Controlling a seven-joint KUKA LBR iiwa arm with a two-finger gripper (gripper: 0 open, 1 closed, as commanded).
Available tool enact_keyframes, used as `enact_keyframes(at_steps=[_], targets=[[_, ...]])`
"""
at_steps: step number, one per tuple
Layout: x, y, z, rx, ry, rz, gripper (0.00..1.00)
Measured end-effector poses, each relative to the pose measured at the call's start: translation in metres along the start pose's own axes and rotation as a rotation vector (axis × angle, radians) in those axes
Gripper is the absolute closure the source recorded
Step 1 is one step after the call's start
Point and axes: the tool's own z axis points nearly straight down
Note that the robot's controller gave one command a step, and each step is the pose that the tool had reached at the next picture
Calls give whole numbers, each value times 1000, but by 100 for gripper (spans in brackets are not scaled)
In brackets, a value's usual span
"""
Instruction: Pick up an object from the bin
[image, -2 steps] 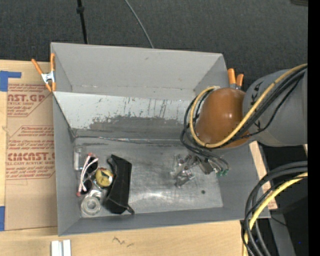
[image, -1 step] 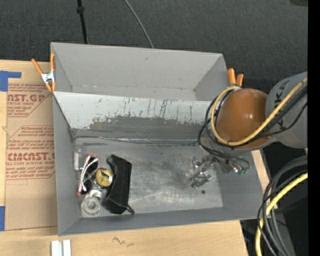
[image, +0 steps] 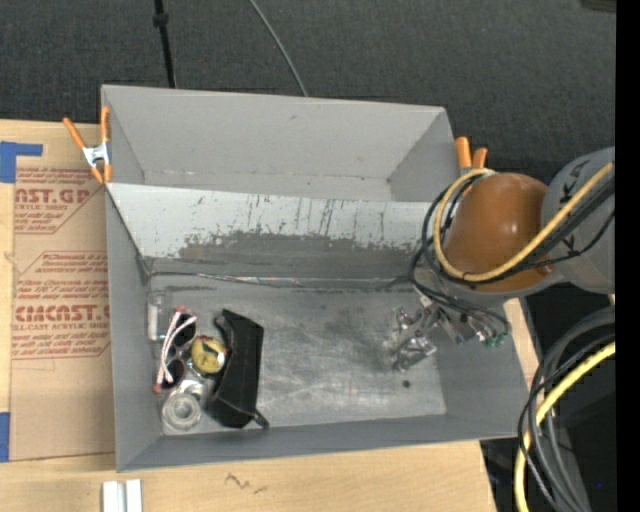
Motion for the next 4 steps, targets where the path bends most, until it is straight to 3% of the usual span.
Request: enact_keyframes(at_steps=[1,2,3,4], targets=[[-48,84,-67,-4,1,138,0],[-59,99,-81,-3,-5,146,0],[-56,114,-62,2,-7,-6,0],[-75,130,-27,-2,-2,-218,0]])
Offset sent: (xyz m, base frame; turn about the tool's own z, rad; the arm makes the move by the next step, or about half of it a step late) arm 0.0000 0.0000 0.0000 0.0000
